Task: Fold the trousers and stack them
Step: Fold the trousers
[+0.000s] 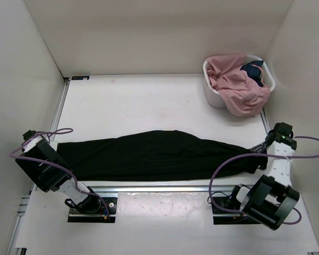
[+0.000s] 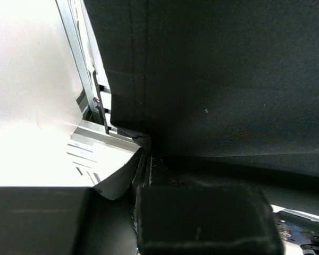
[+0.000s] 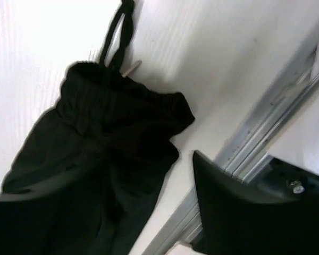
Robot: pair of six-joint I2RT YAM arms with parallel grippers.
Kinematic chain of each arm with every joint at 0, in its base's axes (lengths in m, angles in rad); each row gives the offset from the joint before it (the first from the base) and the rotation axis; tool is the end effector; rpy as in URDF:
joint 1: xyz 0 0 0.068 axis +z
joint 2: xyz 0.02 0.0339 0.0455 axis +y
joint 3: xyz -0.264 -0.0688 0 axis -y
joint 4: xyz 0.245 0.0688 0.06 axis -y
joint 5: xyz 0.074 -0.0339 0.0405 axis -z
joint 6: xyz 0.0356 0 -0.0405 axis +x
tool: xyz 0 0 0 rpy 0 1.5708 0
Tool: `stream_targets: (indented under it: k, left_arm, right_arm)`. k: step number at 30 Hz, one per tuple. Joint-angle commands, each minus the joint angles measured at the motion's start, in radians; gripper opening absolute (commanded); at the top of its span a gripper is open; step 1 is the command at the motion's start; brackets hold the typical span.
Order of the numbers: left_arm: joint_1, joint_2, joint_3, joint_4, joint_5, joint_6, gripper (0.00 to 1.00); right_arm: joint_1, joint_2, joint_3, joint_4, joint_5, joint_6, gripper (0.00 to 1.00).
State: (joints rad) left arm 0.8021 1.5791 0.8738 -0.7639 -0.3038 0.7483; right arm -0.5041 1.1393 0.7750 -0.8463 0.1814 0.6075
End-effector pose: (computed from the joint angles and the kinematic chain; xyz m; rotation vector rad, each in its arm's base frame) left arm 0.1721 0.1933 0.1569 0.1030 -2.9688 -0.4305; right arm 0.1705 -0.1014 0.2201 1.4975 2.3242 -0.2251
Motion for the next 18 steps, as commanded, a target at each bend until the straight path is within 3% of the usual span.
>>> stream_targets:
  k: [1, 4, 9, 13, 14, 16, 18]
  left_arm:
    - [0.005, -0.022, -0.010, 0.015, -0.001, 0.010, 0.14]
    - [0.005, -0.013, -0.010, 0.015, -0.015, 0.019, 0.14]
    - [0.014, -0.013, -0.019, 0.015, -0.017, 0.028, 0.14]
    - [0.014, 0.007, -0.038, 0.015, -0.008, 0.019, 0.14]
    - [0.014, 0.007, -0.038, 0.015, -0.008, 0.019, 0.14]
    - [0.014, 0.016, -0.038, 0.015, -0.008, 0.019, 0.14]
    - [0.014, 0.016, -0.038, 0.015, 0.002, 0.008, 0.14]
  right_arm:
    - [-0.005, -0.061, -0.009, -0.085, 0.000, 0.037, 0.74]
    - [-0.005, -0.113, -0.010, -0.073, -0.083, 0.066, 0.84]
    - [0.044, -0.242, 0.019, -0.116, -0.128, 0.150, 0.80]
    - [0.123, -0.311, 0.078, -0.024, -0.115, 0.170, 0.57]
    - [0.151, -0.299, 0.092, 0.037, -0.115, 0.170, 0.44]
    - [0.266, -0.233, 0.131, 0.050, -0.061, 0.182, 0.35]
    - [0.344, -0.113, 0.142, 0.050, 0.019, 0.219, 0.19]
